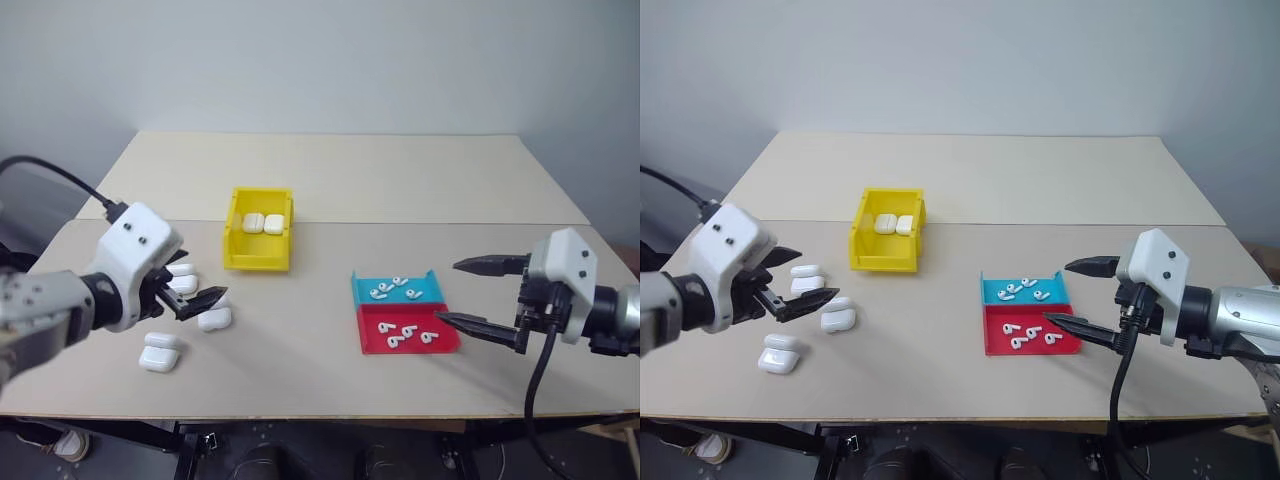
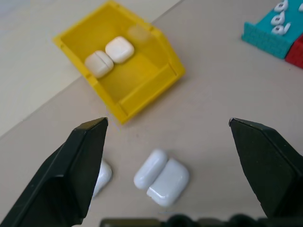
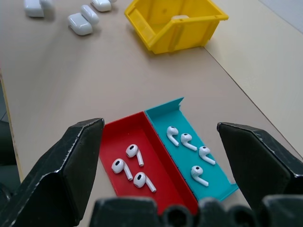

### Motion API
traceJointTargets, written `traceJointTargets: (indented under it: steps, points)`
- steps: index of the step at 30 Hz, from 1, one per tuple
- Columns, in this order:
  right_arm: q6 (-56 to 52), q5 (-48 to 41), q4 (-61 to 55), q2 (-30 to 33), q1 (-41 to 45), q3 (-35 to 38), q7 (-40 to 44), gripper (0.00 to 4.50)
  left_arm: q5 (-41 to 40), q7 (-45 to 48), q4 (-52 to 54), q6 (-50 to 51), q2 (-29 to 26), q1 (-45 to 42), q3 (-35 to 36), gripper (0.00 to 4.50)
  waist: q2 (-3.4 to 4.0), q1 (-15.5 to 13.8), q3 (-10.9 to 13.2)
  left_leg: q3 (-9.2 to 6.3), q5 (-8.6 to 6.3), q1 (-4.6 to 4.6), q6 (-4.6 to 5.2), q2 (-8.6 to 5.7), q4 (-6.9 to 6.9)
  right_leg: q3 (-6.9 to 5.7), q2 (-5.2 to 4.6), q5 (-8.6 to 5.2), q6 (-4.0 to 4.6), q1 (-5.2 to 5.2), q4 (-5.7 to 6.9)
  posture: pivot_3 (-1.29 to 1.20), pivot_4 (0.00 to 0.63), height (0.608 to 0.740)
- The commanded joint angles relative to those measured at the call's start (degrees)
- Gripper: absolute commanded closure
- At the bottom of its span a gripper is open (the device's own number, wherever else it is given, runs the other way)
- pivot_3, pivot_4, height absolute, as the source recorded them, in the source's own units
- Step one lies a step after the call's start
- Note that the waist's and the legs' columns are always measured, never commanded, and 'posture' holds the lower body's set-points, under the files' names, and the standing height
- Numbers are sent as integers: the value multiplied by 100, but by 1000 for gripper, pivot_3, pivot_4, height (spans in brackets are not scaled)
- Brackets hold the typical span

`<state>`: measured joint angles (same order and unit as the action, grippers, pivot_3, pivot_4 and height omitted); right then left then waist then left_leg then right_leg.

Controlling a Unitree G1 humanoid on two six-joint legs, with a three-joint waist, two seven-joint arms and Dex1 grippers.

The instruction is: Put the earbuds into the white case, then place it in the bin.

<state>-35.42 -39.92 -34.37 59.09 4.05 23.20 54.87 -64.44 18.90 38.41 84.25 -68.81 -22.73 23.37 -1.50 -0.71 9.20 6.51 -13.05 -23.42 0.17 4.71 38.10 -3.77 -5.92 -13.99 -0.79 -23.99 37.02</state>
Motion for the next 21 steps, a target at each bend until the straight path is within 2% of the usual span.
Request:
traceJointTargets:
  steps: [1,4,8,10,12,15,21]
  points:
    - [91,-40,-103,-35,-26,188,-5,0,-1390,-426,-923,825,-702,-488,-427,17,-1,22,1,0,0,-1,0,0,-3,3,0,0,0,-5,-1,0,150,740]
    - [76,-64,-130,-38,-68,227,-5,0,-2465,-1013,-1379,791,-1402,-467,-693,17,-3,50,2,1,0,0,0,1,-14,14,0,0,0,-15,0,0,150,740]
    - [51,-81,-91,-26,-35,219,-21,0,-4400,-2055,-1942,-144,-2871,243,-1271,17,-13,45,8,2,1,9,-2,2,-14,16,-3,0,1,-10,3,0,150,740]
    - [45,-77,-86,-36,-37,199,-35,0,-4808,-2220,-2064,-526,-3335,616,-1469,17,-12,15,8,3,1,14,-2,0,-15,17,-8,0,1,-8,6,0,150,740]
    - [44,-72,-107,-54,-76,197,-47,0,-4856,-2261,-2007,-767,-3615,927,-1618,17,-12,-13,7,5,1,18,-2,-3,-16,17,-8,-1,3,-4,6,0,150,740]
    - [18,-102,-172,-65,-129,234,-68,0,-4856,-2373,-1860,-1085,-3761,1261,-1717,17,-13,-19,8,14,1,13,-2,-6,-16,14,-8,-2,4,-5,4,0,150,740]
    - [-49,-178,-320,-58,-221,300,-145,0,-4856,-3146,-1861,-1762,-3344,1540,-2084,17,-13,-20,8,18,2,6,-4,-7,-19,11,-8,-1,5,-7,-1,0,150,740]
